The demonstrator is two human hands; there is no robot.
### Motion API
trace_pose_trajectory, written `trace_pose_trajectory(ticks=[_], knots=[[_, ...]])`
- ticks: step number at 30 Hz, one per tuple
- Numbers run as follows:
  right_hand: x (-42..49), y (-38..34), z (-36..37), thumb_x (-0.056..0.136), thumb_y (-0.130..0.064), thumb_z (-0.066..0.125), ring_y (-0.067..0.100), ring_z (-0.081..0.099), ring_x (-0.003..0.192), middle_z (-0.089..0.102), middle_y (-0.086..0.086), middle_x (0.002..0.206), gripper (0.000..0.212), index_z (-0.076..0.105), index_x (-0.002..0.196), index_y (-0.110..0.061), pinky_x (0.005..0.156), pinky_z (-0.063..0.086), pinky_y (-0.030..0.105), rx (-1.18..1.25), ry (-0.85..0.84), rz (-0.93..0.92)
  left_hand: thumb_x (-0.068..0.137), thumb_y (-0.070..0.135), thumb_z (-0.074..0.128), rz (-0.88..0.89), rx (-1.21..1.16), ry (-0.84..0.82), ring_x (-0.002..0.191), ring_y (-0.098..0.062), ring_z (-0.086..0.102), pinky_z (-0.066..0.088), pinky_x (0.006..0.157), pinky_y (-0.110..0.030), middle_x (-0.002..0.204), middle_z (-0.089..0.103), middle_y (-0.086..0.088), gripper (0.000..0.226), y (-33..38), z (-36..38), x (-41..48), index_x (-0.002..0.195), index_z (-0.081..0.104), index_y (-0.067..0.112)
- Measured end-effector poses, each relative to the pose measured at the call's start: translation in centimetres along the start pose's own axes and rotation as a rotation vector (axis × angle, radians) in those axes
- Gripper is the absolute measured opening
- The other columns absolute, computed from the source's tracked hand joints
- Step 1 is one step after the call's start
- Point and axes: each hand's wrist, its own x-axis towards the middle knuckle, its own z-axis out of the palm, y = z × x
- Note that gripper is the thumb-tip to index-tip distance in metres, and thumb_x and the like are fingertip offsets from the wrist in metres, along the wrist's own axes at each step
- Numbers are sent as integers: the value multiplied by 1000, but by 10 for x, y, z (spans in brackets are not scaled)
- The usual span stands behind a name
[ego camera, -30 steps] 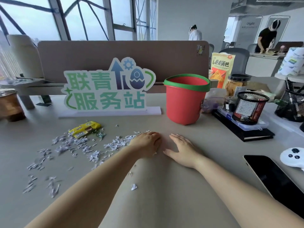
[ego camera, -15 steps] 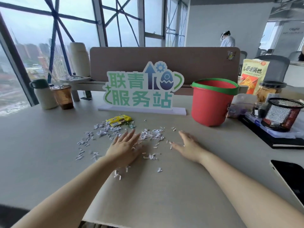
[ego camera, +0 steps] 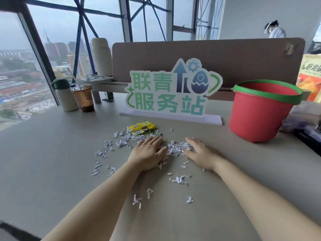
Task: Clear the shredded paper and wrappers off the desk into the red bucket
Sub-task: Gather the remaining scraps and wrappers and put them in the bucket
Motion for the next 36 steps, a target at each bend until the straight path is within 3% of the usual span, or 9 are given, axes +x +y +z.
trace_pose_trajectory(ticks=[6, 10, 14, 19, 23, 29, 36], knots=[[-19, -8, 8, 93, -35, 46, 10, 20, 143, 25, -4, 155, 56, 27, 144, -25, 117, 14, 26, 67, -36, -120, 95, 50, 31, 74, -93, 30, 140, -8, 28, 22, 114, -26, 151, 33, 13, 47, 5, -7, -15, 140, 35, 36], [-38, -18, 11, 91, -39, 50, 11, 23, 142, 27, -3, 154, 58, 29, 143, -26, 117, 16, 28, 106, -53, -128, 94, 47, 38, 108, -186, 28, 136, -11, 35, 28, 111, -27, 149, 37, 13, 44, 8, -10, -46, 136, 40, 37], [-62, -27, 16, 79, -59, 56, 14, 29, 140, 25, -2, 155, 79, 25, 145, -27, 117, 22, 35, 132, -79, -120, 82, 58, 31, 183, -229, 54, 141, -8, 26, 18, 117, -26, 152, 30, 13, 60, 7, -10, -84, 138, 37, 37], [-90, -35, 20, 67, -75, 53, 10, 11, 145, 7, -8, 159, 104, 8, 148, -28, 119, 12, 31, -62, -113, -188, 69, 82, 25, 213, -53, -17, 145, -4, 2, 3, 121, -30, 157, 9, 15, 91, 1, -12, -129, 146, 15, 36], [-95, -38, 24, 65, -80, 49, 10, 6, 146, 1, -9, 159, 108, 2, 148, -27, 120, 10, 34, -134, -105, -162, 79, 78, 26, 176, 98, -62, 145, -7, -7, -3, 121, -35, 158, -4, 12, 85, -4, -8, -136, 148, 1, 33], [-75, -41, 27, 68, -80, 42, 12, 4, 147, -1, -3, 159, 109, 0, 148, -22, 121, 10, 34, -142, -71, -110, 84, 73, 22, 51, 112, -28, 145, -9, -12, -9, 120, -37, 158, -6, 10, 80, -14, -9, -115, 148, -2, 32], [-29, -52, 32, 67, -80, 45, 12, 6, 146, 2, -4, 159, 110, 2, 149, -19, 120, 10, 32, -139, -38, -104, 78, 79, 21, -124, 127, 95, 143, -12, -20, -14, 118, -41, 157, -14, 8, 89, -45, -12, -90, 148, -6, 29]])
